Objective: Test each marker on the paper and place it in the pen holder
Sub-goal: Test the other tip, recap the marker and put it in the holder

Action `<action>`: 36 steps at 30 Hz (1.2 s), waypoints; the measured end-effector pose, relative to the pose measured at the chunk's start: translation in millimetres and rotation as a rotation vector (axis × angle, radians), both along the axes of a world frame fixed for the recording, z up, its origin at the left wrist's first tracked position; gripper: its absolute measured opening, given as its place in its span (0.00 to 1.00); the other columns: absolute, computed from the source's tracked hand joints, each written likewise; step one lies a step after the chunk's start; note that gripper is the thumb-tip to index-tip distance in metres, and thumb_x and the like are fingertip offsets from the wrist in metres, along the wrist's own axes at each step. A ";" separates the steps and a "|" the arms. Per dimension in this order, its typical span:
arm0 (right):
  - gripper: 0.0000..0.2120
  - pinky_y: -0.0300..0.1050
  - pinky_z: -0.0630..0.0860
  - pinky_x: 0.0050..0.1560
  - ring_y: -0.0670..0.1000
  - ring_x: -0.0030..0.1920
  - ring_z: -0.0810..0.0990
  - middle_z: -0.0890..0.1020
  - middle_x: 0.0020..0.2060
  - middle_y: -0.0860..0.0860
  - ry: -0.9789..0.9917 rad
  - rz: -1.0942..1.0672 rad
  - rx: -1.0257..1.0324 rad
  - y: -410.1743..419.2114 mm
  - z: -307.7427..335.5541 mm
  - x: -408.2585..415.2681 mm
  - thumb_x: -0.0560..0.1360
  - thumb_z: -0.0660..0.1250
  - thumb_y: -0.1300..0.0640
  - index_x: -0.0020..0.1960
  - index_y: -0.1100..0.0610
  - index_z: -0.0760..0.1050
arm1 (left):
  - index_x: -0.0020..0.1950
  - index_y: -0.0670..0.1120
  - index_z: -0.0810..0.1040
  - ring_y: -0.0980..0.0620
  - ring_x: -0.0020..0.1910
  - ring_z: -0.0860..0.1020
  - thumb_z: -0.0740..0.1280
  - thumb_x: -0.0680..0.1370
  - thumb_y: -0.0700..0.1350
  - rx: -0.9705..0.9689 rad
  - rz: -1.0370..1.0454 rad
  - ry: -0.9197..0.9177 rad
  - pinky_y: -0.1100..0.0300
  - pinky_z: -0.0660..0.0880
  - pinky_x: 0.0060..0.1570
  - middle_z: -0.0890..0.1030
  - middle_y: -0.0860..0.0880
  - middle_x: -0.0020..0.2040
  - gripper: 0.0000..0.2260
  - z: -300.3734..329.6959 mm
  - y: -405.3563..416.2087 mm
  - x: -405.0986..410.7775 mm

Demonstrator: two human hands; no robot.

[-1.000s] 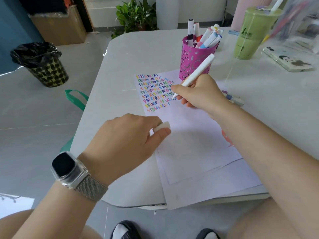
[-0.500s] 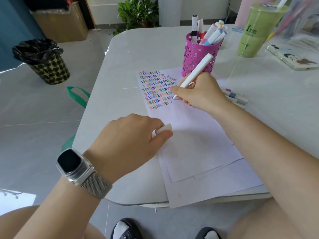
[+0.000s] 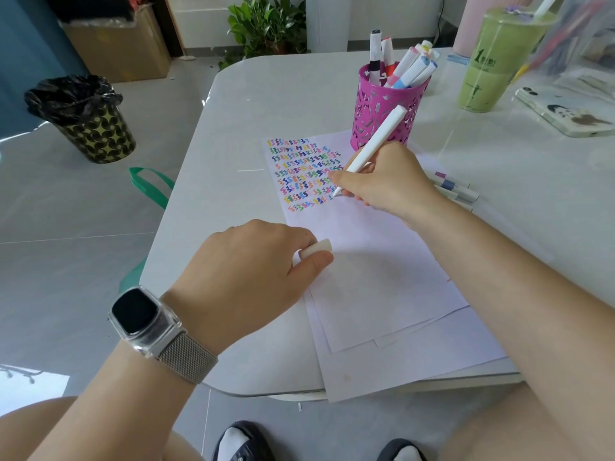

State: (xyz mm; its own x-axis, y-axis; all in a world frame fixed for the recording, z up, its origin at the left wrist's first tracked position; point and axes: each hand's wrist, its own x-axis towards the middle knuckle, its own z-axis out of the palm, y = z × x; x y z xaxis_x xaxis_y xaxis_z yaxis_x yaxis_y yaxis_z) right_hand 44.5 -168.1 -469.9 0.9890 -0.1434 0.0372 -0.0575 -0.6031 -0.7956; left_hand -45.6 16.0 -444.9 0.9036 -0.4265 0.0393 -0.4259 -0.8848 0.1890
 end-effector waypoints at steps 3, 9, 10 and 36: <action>0.14 0.52 0.82 0.46 0.53 0.42 0.84 0.85 0.40 0.54 0.004 -0.002 0.003 0.3 0.7 -0.4 0.70 0.74 0.50 0.47 0.61 0.80 | 0.47 0.55 0.73 0.52 0.38 0.74 0.50 0.76 0.63 -0.001 -0.001 -0.001 0.57 0.70 0.36 0.76 0.53 0.36 0.17 -0.3 -0.3 0.3; 0.14 0.52 0.81 0.47 0.53 0.42 0.84 0.85 0.39 0.53 0.012 0.016 -0.016 -0.2 1.3 -1.1 0.70 0.73 0.51 0.47 0.61 0.80 | 0.48 0.56 0.73 0.52 0.38 0.74 0.49 0.76 0.63 0.009 0.005 0.003 0.57 0.70 0.36 0.76 0.54 0.37 0.18 -0.1 -0.2 -0.1; 0.14 0.51 0.81 0.47 0.52 0.42 0.84 0.85 0.39 0.53 0.009 0.014 -0.017 -0.4 1.6 -1.5 0.70 0.73 0.51 0.48 0.61 0.80 | 0.48 0.56 0.73 0.52 0.37 0.74 0.49 0.76 0.63 0.009 0.006 0.004 0.57 0.70 0.36 0.77 0.54 0.37 0.18 0.1 -0.4 0.0; 0.14 0.37 0.64 0.23 0.47 0.22 0.69 0.74 0.19 0.51 0.028 0.169 0.709 24.0 56.0 -46.5 0.76 0.61 0.61 0.32 0.60 0.73 | 0.38 0.53 0.73 0.59 0.27 0.78 0.61 0.75 0.55 -0.537 0.180 0.018 0.55 0.76 0.35 0.80 0.56 0.32 0.09 3.2 -4.0 5.9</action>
State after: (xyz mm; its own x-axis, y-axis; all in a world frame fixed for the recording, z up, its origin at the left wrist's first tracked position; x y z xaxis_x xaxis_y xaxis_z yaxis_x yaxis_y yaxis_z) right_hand -2.0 -144.1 -413.8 0.9990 0.0312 -0.0331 -0.0348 0.0541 -0.9979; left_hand -39.7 12.0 -441.7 0.9627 -0.1904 0.1925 -0.2702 -0.7207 0.6384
